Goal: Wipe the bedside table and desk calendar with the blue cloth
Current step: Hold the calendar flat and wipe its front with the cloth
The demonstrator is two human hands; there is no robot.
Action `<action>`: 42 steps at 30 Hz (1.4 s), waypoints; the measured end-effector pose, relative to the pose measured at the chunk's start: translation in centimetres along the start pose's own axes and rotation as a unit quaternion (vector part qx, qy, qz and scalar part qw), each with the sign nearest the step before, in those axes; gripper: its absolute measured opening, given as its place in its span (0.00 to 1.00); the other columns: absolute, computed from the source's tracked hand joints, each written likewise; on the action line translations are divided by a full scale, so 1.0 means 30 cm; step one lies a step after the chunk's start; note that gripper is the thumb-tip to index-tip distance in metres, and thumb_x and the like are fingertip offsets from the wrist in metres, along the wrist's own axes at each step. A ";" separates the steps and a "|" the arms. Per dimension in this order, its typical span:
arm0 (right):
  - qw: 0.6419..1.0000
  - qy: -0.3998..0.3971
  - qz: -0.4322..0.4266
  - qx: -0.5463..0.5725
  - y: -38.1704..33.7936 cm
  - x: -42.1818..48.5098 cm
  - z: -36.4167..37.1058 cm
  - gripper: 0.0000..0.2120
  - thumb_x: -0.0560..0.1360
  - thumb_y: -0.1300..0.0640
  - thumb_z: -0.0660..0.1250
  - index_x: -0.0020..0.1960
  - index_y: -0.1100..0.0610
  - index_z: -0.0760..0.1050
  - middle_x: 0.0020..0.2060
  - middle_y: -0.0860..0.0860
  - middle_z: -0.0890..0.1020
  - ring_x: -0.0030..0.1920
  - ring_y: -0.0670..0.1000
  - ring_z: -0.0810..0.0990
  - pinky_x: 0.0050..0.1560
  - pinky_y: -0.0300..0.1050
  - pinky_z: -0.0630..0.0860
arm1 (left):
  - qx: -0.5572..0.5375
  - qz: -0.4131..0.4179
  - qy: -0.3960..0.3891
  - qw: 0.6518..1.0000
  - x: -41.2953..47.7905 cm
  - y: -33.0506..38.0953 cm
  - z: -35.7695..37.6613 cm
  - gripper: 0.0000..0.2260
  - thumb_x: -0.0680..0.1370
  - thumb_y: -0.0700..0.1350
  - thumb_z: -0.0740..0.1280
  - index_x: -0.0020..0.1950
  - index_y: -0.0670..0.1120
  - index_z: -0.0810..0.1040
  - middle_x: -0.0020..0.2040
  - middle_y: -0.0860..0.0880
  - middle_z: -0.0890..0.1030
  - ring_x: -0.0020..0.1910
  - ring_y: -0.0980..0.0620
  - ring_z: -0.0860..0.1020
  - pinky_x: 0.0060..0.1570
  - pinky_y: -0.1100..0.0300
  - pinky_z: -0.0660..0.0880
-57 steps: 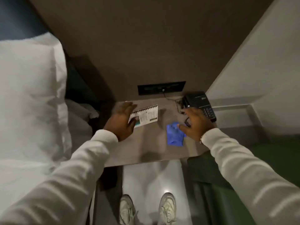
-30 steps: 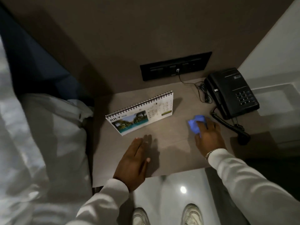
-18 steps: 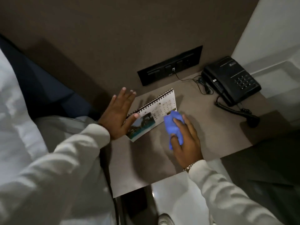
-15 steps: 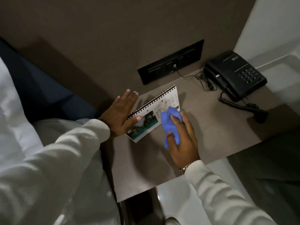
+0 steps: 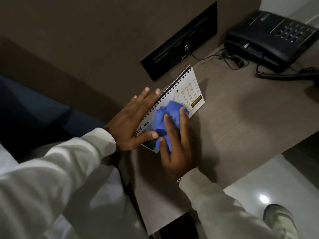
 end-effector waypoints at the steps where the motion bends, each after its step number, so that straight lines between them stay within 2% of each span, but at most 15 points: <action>1: 1.000 0.020 -0.006 -0.004 -0.011 -0.007 0.005 0.25 0.77 0.57 0.66 0.73 0.57 0.66 0.75 0.64 0.61 0.77 0.62 0.58 0.68 0.59 0.70 | 0.004 0.005 0.001 1.000 0.001 -0.002 0.000 0.44 0.75 0.70 0.55 0.81 0.45 0.45 0.82 0.47 0.50 0.82 0.47 0.45 0.77 0.39 0.52; 3: 0.999 0.039 -0.021 0.001 -0.031 -0.007 0.013 0.24 0.76 0.59 0.66 0.71 0.58 0.68 0.74 0.65 0.63 0.76 0.63 0.60 0.68 0.58 0.71 | 0.003 0.008 0.007 1.000 -0.002 -0.006 0.000 0.43 0.75 0.70 0.54 0.81 0.46 0.45 0.82 0.47 0.51 0.82 0.47 0.46 0.76 0.39 0.54; 6: 0.998 0.047 -0.009 0.037 -0.015 0.059 0.003 0.24 0.78 0.60 0.63 0.73 0.58 0.65 0.75 0.66 0.58 0.77 0.65 0.54 0.71 0.62 0.66 | -0.004 0.020 0.006 1.000 -0.003 -0.008 0.005 0.43 0.75 0.70 0.54 0.81 0.47 0.44 0.82 0.49 0.49 0.82 0.47 0.47 0.76 0.38 0.55; 10: 0.994 0.098 0.044 0.029 0.047 0.160 -0.028 0.24 0.79 0.59 0.62 0.74 0.54 0.61 0.77 0.64 0.54 0.78 0.62 0.54 0.72 0.64 0.65 | 0.001 0.042 0.005 0.999 0.002 -0.009 0.008 0.44 0.75 0.70 0.54 0.81 0.48 0.41 0.80 0.61 0.41 0.82 0.51 0.46 0.78 0.45 0.53; 14: 0.996 0.082 0.030 -0.008 0.027 0.040 0.008 0.21 0.80 0.58 0.58 0.73 0.58 0.66 0.74 0.66 0.61 0.75 0.66 0.59 0.67 0.65 0.70 | 0.005 0.050 0.005 0.999 0.004 -0.008 0.002 0.43 0.74 0.71 0.54 0.80 0.52 0.39 0.80 0.63 0.40 0.81 0.53 0.46 0.78 0.51 0.51; 17: 0.997 0.070 0.001 -0.022 -0.012 -0.027 0.041 0.20 0.83 0.51 0.52 0.70 0.58 0.70 0.72 0.67 0.65 0.74 0.66 0.64 0.69 0.62 0.70 | -0.003 0.047 0.001 0.999 0.007 -0.006 -0.001 0.44 0.73 0.72 0.53 0.80 0.54 0.38 0.79 0.65 0.40 0.81 0.56 0.46 0.78 0.53 0.51; 19: 0.996 0.082 -0.017 0.013 -0.020 0.007 0.037 0.18 0.82 0.56 0.56 0.70 0.60 0.70 0.72 0.68 0.63 0.75 0.67 0.61 0.71 0.64 0.67 | -0.001 0.050 0.002 0.999 0.006 -0.004 -0.001 0.44 0.73 0.72 0.54 0.80 0.51 0.40 0.79 0.66 0.40 0.81 0.55 0.46 0.78 0.52 0.52; 23: 0.994 0.095 0.018 0.041 0.050 0.124 0.004 0.22 0.81 0.58 0.56 0.74 0.57 0.63 0.77 0.65 0.54 0.78 0.65 0.50 0.73 0.66 0.62 | -0.004 0.051 -0.002 0.999 0.007 -0.002 0.001 0.45 0.74 0.71 0.55 0.80 0.48 0.40 0.79 0.66 0.40 0.81 0.56 0.46 0.77 0.51 0.52; 26: 0.992 0.098 0.076 0.024 0.099 0.107 -0.010 0.23 0.80 0.59 0.59 0.75 0.55 0.61 0.77 0.64 0.54 0.78 0.64 0.53 0.72 0.63 0.65 | -0.011 0.052 -0.002 0.999 0.009 -0.001 0.001 0.45 0.74 0.70 0.56 0.81 0.47 0.41 0.81 0.62 0.42 0.81 0.54 0.46 0.77 0.48 0.54; 28: 0.993 0.093 0.070 -0.014 0.082 0.041 -0.003 0.22 0.79 0.58 0.59 0.73 0.57 0.65 0.75 0.65 0.60 0.76 0.66 0.58 0.72 0.61 0.64 | -0.009 0.051 -0.008 0.999 0.009 -0.004 0.002 0.47 0.74 0.70 0.57 0.81 0.44 0.43 0.82 0.56 0.43 0.82 0.51 0.47 0.77 0.44 0.55; 30: 0.995 0.088 0.048 -0.015 0.051 -0.004 0.006 0.21 0.80 0.56 0.57 0.72 0.57 0.67 0.74 0.66 0.63 0.74 0.67 0.62 0.69 0.61 0.68 | 0.002 0.050 -0.018 0.999 0.013 -0.003 0.001 0.48 0.73 0.69 0.57 0.81 0.41 0.44 0.82 0.51 0.44 0.82 0.49 0.47 0.76 0.41 0.56; 33: 0.991 0.097 0.040 0.081 0.015 0.068 -0.004 0.21 0.81 0.58 0.57 0.74 0.56 0.64 0.77 0.65 0.54 0.77 0.64 0.56 0.68 0.63 0.70 | 0.018 0.059 -0.027 0.998 0.015 0.000 0.000 0.48 0.73 0.69 0.58 0.80 0.39 0.45 0.83 0.46 0.46 0.82 0.46 0.47 0.76 0.39 0.55; 35: 0.988 0.117 0.046 0.086 0.014 0.164 -0.022 0.23 0.81 0.55 0.55 0.76 0.51 0.59 0.78 0.59 0.47 0.79 0.61 0.50 0.72 0.63 0.66 | 0.027 0.060 -0.029 0.997 0.015 0.000 0.001 0.48 0.73 0.70 0.57 0.80 0.40 0.45 0.83 0.46 0.45 0.82 0.46 0.46 0.76 0.39 0.54; 38: 0.988 0.123 0.064 0.069 0.049 0.223 -0.021 0.23 0.82 0.54 0.54 0.76 0.49 0.57 0.78 0.52 0.46 0.79 0.59 0.48 0.73 0.64 0.63 | 0.029 0.050 -0.029 0.998 0.016 -0.002 -0.001 0.48 0.73 0.71 0.55 0.81 0.41 0.44 0.83 0.47 0.45 0.82 0.46 0.45 0.76 0.39 0.53; 42: 0.988 0.084 0.125 0.017 0.109 0.111 0.012 0.24 0.80 0.54 0.54 0.76 0.51 0.59 0.79 0.59 0.51 0.78 0.61 0.51 0.73 0.63 0.65 | 0.025 0.054 -0.021 0.998 0.016 0.001 -0.007 0.47 0.73 0.70 0.56 0.81 0.43 0.44 0.83 0.51 0.45 0.82 0.48 0.46 0.78 0.45 0.51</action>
Point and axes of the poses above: each hand's wrist, its own x-axis towards the middle knuckle, its own z-axis out of the palm, y = z × x, the point moved 7 cm from there along x, towards the middle knuckle
